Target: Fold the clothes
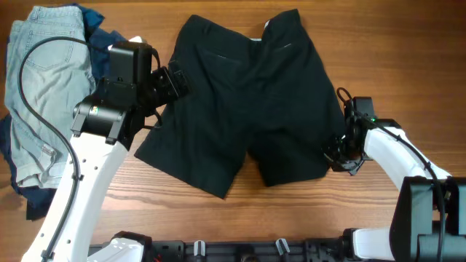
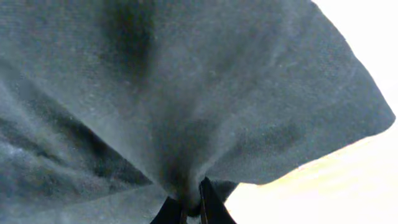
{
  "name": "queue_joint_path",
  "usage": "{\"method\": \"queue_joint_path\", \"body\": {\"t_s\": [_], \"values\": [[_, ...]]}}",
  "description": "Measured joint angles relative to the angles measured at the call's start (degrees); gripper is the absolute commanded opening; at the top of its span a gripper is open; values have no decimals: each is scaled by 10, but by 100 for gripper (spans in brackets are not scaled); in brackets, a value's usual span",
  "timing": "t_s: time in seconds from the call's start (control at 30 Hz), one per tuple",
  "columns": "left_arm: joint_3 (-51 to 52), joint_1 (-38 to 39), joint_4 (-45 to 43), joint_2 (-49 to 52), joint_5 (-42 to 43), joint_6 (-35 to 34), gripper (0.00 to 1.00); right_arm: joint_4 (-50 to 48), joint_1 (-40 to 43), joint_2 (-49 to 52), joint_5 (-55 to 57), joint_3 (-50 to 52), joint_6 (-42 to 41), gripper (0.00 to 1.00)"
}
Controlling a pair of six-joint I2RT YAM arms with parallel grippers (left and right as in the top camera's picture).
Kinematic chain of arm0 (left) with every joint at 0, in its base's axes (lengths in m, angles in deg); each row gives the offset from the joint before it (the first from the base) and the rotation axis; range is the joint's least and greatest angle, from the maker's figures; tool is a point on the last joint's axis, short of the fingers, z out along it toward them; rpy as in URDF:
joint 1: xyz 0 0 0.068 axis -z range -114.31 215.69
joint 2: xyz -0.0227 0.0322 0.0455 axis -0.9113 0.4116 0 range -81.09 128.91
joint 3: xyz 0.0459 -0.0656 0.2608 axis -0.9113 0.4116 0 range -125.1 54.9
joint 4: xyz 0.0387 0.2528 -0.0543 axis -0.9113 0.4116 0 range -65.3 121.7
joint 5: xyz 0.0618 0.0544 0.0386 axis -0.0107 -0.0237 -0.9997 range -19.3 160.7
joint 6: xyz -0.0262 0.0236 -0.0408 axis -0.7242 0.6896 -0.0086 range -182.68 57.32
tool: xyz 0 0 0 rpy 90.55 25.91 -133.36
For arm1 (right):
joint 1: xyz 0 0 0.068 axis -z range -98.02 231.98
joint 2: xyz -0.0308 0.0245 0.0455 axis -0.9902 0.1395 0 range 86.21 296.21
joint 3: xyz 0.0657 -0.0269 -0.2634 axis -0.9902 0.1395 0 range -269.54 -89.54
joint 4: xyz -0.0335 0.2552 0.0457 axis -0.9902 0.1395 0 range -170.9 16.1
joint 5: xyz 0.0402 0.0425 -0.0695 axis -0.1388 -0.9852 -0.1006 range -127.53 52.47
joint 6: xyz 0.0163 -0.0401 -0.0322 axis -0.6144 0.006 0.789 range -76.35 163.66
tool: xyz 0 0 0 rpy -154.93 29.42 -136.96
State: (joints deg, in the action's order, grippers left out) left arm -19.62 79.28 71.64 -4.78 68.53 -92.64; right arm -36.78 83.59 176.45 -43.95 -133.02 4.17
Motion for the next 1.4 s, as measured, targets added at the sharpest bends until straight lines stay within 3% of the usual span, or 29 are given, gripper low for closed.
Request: {"method": "queue_joint_path", "body": {"t_s": [0.23, 0.33, 0.47, 0.53, 0.6, 0.67, 0.83, 0.93, 1.0, 1.03, 1.17, 1.4], "values": [[0, 0, 0, 0, 0, 0, 100, 113, 0, 0, -37, 2, -82, 6], [0, 0, -3, 0, 0, 0, 100, 103, 0, 0, -41, 3, -70, 23], [0, 0, -11, 0, 0, 0, 100, 75, 0, 0, -56, 0, -28, 30], [0, 0, -11, 0, 0, 0, 100, 86, 0, -3, -61, -16, -3, 56], [0, 0, -11, 0, 0, 0, 100, 97, 0, -35, -67, -45, 30, 92], [0, 0, -11, 0, 5, 0, 100, 99, 0, -81, -80, -85, 72, 98], [0, 0, -11, 0, 19, 0, 100, 125, 0, -140, -95, -149, 153, 95], [0, 0, -16, 0, 21, 1, 100, 93, -5, -140, -146, -149, 177, 80], [0, -3, -33, 2, 21, 10, 100, 71, -37, -140, -156, -149, 165, 35], [0, -9, -45, 3, 23, 12, 100, 60, -58, -140, -155, -149, 156, 4], [0, -64, -120, 6, 25, 14, 98, -25, -150, -112, -127, -151, 90, 4], [0, -99, -95, 6, 15, 18, 98, -24, -177, 99, -119, -152, 65, 4]]}}
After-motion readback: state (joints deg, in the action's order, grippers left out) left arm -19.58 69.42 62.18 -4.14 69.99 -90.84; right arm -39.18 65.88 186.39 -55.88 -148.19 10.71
